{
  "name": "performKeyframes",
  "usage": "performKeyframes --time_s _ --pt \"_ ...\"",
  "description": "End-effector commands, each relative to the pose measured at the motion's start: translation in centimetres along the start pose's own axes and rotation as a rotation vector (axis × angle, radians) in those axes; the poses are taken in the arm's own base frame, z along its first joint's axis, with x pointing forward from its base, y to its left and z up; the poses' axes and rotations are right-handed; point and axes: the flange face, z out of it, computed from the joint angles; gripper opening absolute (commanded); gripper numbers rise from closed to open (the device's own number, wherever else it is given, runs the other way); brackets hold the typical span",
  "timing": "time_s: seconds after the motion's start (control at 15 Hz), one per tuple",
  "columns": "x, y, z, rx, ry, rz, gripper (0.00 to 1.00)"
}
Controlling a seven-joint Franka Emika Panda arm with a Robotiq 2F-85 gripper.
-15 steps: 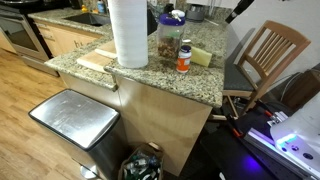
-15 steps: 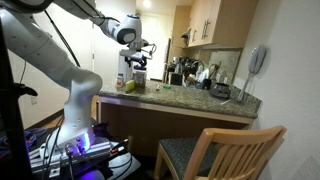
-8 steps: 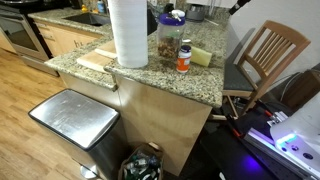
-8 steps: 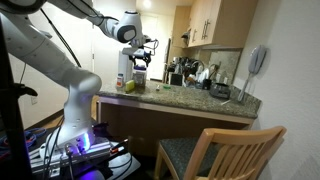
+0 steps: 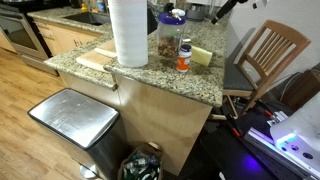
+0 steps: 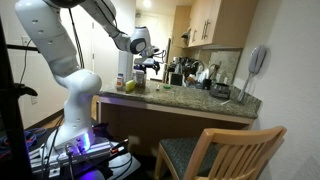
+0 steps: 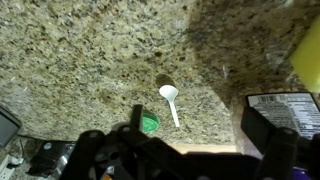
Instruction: Move the bottle, sticky note, and spoon to the left side of the counter
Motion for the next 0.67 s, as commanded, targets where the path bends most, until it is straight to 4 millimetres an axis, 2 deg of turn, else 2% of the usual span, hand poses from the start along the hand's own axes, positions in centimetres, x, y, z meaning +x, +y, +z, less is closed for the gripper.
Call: performKeyframes --time_s 0.0,0.07,0.27,0.47,0.53,0.6 --pt "3.4 1.1 1.7 0.033 0.015 0.051 1.0" --pt "1.8 0.4 1.2 0.016 0.001 0.029 1.0" --pt "3.3 0.7 1.6 0.025 0.012 0.047 1.0" --pt "3.4 1.8 5.7 0.003 -0.025 0.097 1.0" --pt "3.0 2.2 5.5 0.006 -0.023 0.106 1.0" --pt "3.2 2.6 6.1 0.009 -0.022 0.117 1.0"
